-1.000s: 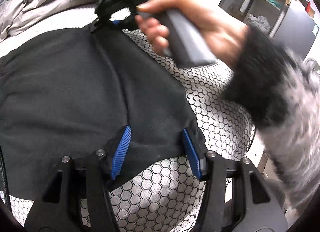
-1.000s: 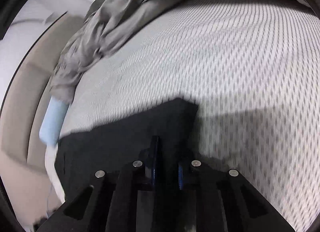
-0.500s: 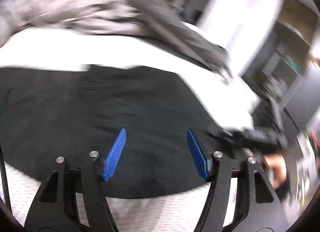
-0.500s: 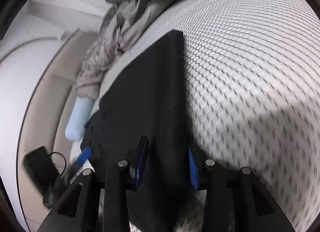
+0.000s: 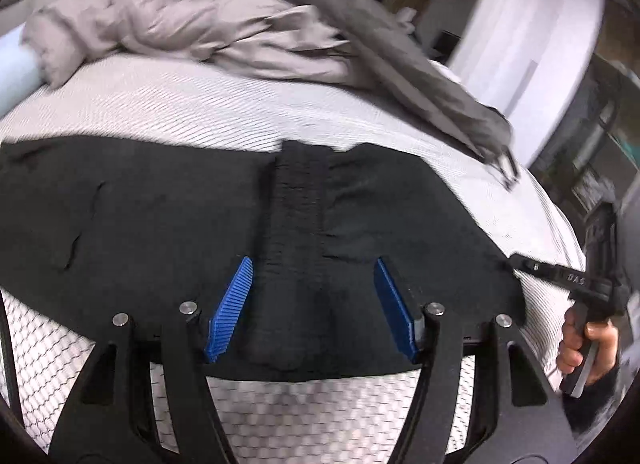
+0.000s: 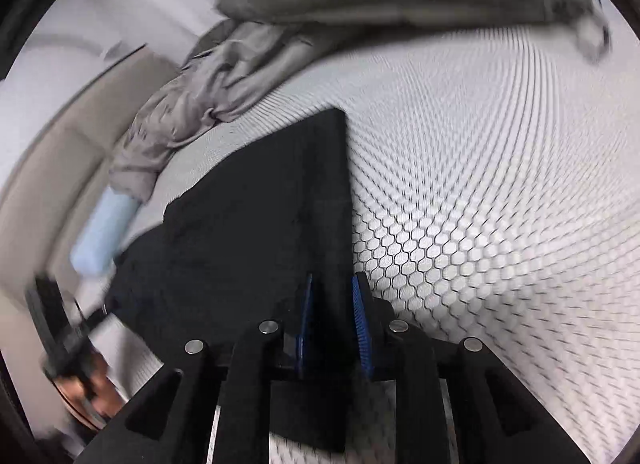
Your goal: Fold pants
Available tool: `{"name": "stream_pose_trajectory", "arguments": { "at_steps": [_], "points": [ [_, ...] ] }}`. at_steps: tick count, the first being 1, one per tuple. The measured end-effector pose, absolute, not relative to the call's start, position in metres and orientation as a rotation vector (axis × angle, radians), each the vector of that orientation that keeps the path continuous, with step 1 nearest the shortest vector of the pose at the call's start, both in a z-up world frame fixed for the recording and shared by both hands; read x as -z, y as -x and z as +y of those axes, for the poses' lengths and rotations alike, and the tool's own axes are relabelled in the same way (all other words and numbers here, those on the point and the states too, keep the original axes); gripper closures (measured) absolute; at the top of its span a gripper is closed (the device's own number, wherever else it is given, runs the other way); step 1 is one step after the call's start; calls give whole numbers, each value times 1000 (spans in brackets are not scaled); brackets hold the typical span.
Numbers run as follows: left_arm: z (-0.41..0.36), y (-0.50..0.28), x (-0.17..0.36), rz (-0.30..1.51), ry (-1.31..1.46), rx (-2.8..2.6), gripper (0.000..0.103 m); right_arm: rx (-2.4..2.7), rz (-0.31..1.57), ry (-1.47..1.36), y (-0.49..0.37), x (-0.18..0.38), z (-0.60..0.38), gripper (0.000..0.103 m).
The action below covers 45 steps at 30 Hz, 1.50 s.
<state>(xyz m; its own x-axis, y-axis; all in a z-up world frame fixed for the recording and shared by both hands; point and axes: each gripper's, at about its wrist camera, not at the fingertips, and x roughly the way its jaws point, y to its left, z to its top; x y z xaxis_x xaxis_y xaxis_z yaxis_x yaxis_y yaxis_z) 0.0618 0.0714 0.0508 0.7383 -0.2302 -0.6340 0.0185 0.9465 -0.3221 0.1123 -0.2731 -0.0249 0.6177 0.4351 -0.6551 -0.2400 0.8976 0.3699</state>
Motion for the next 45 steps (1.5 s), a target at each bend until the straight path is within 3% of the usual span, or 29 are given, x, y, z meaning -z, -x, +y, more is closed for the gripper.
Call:
{"name": "stream_pose_trajectory", "arguments": {
  "at_steps": [6, 10, 14, 20, 23, 27, 33, 39, 45],
  "points": [
    [-1, -75, -46, 798, 122, 287, 44, -518, 783, -130, -88, 16, -210, 78],
    [-19, -95, -26, 891, 31, 268, 70, -537, 866, 22, -103, 44, -159, 78],
    [7, -89, -23, 909, 48, 298, 84, -517, 847, 174, -106, 54, -146, 78],
    [39, -73, -19, 906, 92, 301, 84, -327, 841, 90, -96, 50, -211, 78],
    [37, -68, -37, 866, 116, 293, 83, -369, 753, 51, -85, 30, -206, 78],
    [17, -93, -54, 870, 103, 274, 77, -486, 756, -3, -89, 22, -170, 69],
    [2, -133, -25, 942, 18, 306, 76, -501, 897, 85, -131, 52, -140, 70],
    [34, -130, -22, 936, 34, 406, 75, -265, 824, 310, -130, 53, -170, 70],
    [38, -129, -41, 891, 1, 375, 72, -328, 793, 188, -126, 31, -171, 69]
  ]
}}
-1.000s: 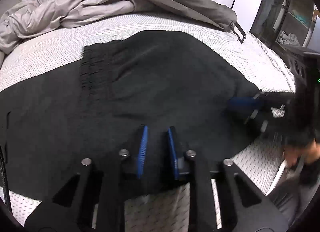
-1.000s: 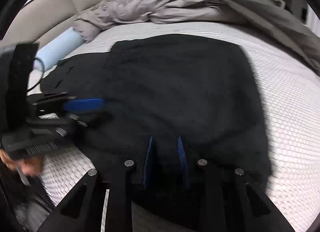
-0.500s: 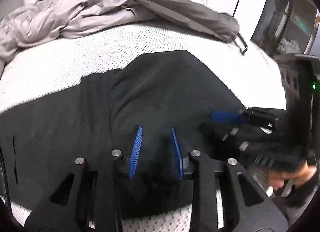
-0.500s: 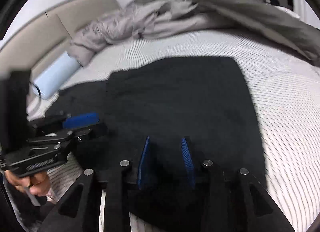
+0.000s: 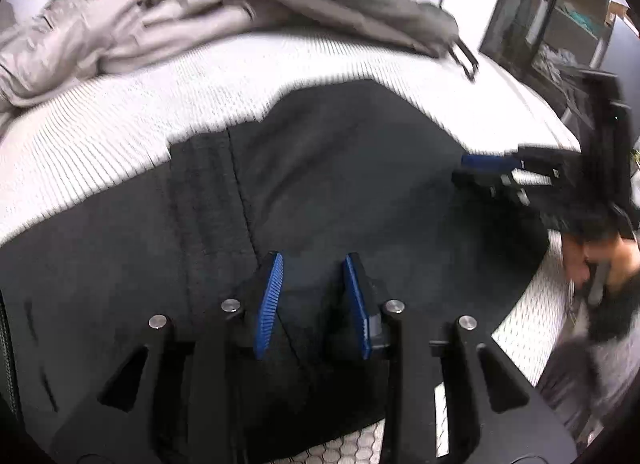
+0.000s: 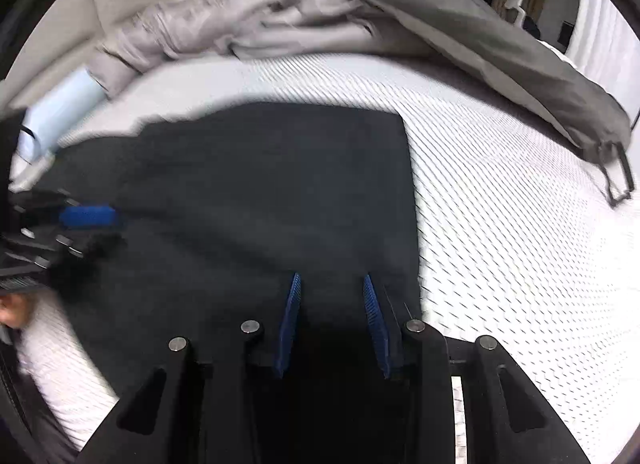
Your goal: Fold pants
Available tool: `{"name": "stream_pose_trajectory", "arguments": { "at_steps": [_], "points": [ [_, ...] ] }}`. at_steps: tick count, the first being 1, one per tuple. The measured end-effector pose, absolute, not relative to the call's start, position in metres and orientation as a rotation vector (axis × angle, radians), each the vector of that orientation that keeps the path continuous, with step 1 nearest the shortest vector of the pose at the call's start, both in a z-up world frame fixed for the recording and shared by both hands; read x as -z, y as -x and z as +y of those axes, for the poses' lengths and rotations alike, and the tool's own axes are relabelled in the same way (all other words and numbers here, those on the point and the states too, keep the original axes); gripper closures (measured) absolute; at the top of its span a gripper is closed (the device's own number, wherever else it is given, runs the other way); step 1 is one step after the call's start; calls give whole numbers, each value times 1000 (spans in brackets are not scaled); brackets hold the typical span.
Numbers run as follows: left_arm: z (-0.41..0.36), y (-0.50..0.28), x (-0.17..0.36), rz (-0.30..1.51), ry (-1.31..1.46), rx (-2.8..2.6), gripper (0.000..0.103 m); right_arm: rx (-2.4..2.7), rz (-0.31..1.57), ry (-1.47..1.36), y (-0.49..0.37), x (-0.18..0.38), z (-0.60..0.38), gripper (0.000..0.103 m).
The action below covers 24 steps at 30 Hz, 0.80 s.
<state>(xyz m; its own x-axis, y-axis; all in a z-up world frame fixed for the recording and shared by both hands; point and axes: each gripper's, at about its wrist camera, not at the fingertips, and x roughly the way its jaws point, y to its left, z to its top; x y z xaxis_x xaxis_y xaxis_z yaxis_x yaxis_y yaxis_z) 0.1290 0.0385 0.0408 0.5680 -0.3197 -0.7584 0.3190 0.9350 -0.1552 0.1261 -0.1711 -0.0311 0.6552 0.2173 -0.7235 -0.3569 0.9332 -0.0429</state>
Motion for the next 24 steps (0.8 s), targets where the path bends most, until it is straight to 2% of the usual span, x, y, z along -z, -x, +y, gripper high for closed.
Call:
{"name": "stream_pose_trajectory", "arguments": {
  "at_steps": [2, 4, 7, 10, 11, 12, 13, 15, 19, 24],
  "points": [
    [39, -140, -45, 867, 19, 341, 64, -409, 764, 125, -126, 19, -155, 66],
    [39, -156, -34, 909, 33, 286, 64, -464, 773, 98, -134, 21, -136, 62],
    [49, -161, -19, 917, 60, 276, 63, -491, 871, 147, -154, 50, -103, 62],
    [68, -156, -19, 911, 94, 271, 63, -470, 857, 225, -150, 56, -108, 62],
    [74, -154, -17, 914, 82, 232, 59, -393, 852, 249, -149, 52, -121, 62],
    [80, -152, -13, 916, 99, 226, 45, -278, 835, 301, -150, 51, -133, 62],
    [87, -152, -8, 925, 135, 233, 43, -180, 815, 342, -151, 52, -144, 61],
    [97, -153, -3, 932, 194, 254, 44, -114, 811, 314, -155, 55, -167, 61],
    [103, -147, -25, 890, 157, 206, 53, -159, 760, 230, -140, 35, -179, 61],
    [79, -159, -51, 818, 173, 271, 53, -278, 740, 129, -142, 17, -152, 61]
  ]
}}
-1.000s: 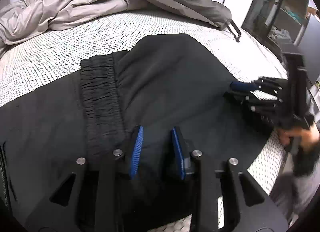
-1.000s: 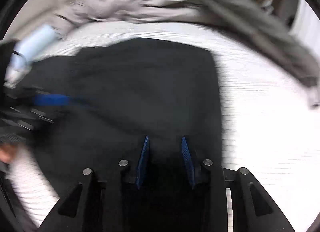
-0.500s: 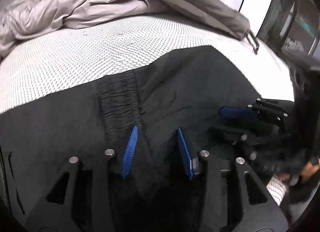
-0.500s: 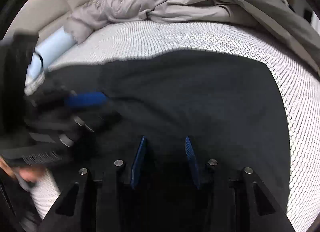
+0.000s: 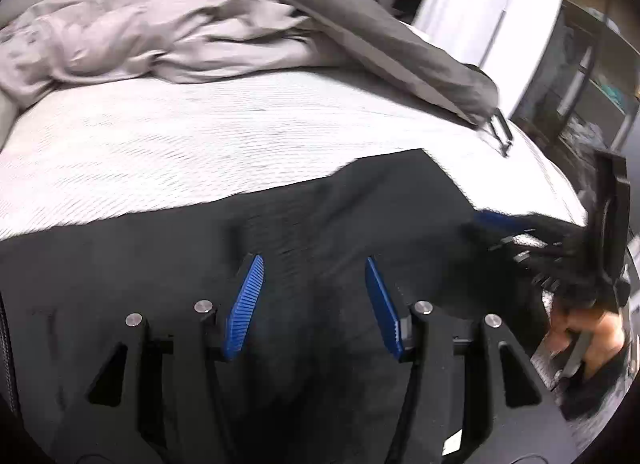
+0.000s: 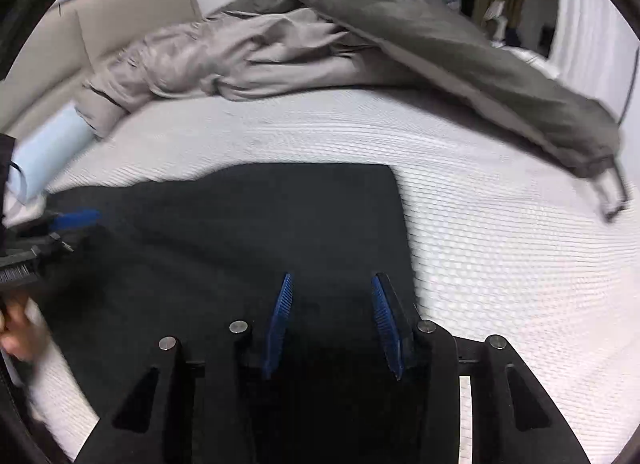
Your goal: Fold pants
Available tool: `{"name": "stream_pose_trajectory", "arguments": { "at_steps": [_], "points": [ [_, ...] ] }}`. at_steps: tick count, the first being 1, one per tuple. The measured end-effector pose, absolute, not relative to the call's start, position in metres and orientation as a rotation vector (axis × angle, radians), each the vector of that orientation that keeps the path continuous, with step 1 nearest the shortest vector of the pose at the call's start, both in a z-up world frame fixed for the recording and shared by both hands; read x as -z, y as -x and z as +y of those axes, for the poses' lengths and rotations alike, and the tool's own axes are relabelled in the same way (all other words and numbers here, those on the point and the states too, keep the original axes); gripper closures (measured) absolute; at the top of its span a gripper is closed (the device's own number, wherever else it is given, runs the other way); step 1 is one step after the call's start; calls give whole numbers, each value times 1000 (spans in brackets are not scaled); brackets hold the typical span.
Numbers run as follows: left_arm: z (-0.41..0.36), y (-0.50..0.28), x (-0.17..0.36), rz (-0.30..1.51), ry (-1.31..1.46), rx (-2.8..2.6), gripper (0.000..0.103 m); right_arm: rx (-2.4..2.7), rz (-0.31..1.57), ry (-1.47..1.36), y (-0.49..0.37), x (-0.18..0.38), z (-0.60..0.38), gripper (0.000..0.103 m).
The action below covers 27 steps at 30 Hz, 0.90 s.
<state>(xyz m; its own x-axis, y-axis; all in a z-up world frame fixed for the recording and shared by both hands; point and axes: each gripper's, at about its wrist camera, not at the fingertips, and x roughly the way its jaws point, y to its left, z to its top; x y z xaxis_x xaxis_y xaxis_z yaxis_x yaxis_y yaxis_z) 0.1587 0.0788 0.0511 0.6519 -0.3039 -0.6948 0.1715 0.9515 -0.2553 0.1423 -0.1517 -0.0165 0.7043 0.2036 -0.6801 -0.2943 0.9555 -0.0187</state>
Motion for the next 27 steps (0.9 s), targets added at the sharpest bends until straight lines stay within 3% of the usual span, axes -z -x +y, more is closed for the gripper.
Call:
{"name": "stream_pose_trajectory", "arguments": {
  "at_steps": [3, 7, 9, 13, 20, 27],
  "points": [
    [55, -180, -40, 844, 148, 289, 54, -380, 796, 107, -158, 26, -115, 61],
    [66, -201, -12, 905, 214, 251, 75, -377, 849, 154, -176, 47, -92, 61],
    [79, -195, -11, 901, 249, 269, 80, -262, 835, 268, -177, 55, -100, 61],
    [91, -185, -13, 896, 239, 252, 80, -37, 803, 334, -184, 50, -133, 59],
    [84, -173, -58, 789, 234, 263, 80, -270, 746, 137, -173, 16, -121, 59],
    [72, -212, -9, 898, 258, 224, 81, -364, 821, 184, -199, 44, -54, 59]
  ]
}}
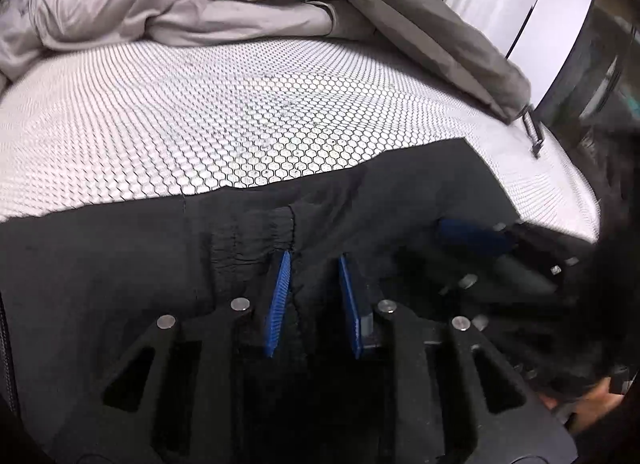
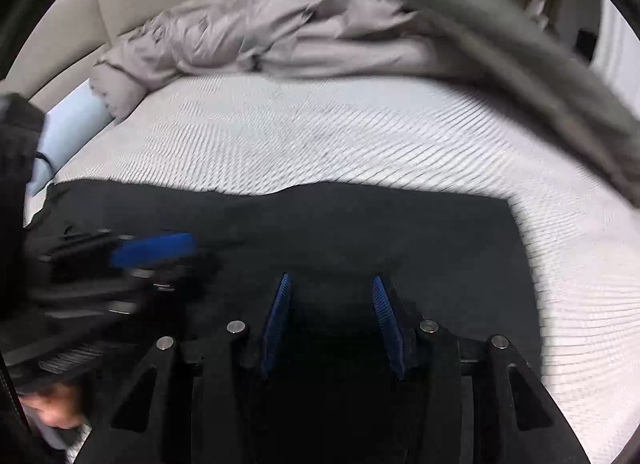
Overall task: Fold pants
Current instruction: 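Press the folded pants flat with both open grippers near each other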
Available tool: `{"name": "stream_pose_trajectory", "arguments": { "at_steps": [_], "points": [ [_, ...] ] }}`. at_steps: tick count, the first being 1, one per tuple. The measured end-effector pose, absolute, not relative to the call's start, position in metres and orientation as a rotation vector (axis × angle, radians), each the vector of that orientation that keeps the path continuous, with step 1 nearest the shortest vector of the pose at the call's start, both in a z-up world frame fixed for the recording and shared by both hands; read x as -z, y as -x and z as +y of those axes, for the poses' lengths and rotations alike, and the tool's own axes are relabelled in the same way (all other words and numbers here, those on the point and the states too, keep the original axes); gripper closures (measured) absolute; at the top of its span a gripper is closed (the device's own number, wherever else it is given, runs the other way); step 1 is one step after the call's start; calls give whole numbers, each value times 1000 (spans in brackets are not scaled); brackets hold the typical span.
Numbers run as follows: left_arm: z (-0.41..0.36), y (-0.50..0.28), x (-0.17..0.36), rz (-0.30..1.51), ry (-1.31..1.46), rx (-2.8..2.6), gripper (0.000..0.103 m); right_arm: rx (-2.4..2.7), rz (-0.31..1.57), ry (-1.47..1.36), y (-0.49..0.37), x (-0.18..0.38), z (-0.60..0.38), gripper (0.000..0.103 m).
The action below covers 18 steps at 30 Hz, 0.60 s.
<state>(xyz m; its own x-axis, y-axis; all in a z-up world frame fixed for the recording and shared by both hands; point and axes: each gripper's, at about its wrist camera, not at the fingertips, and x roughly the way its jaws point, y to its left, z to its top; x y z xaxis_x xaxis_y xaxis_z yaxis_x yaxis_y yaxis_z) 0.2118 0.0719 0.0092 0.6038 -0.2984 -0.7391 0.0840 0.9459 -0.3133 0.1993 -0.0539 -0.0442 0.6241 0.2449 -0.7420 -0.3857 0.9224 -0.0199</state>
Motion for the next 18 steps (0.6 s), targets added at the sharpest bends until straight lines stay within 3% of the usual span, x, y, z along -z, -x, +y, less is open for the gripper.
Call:
{"name": "stream_pose_trajectory", "arguments": {
  "at_steps": [5, 8, 14, 18],
  "points": [
    [88, -203, -8, 892, 296, 253, 83, -113, 786, 367, -212, 53, -72, 57],
    [86, -195, -13, 884, 253, 239, 83, -35, 801, 237, -217, 47, -113, 57],
    [80, -147, -41, 852, 200, 263, 82, -265, 792, 123, -168, 23, -127, 56],
    [53, -130, -30, 901, 149, 344, 76, -456, 864, 180, -142, 46, -91, 54]
  ]
}}
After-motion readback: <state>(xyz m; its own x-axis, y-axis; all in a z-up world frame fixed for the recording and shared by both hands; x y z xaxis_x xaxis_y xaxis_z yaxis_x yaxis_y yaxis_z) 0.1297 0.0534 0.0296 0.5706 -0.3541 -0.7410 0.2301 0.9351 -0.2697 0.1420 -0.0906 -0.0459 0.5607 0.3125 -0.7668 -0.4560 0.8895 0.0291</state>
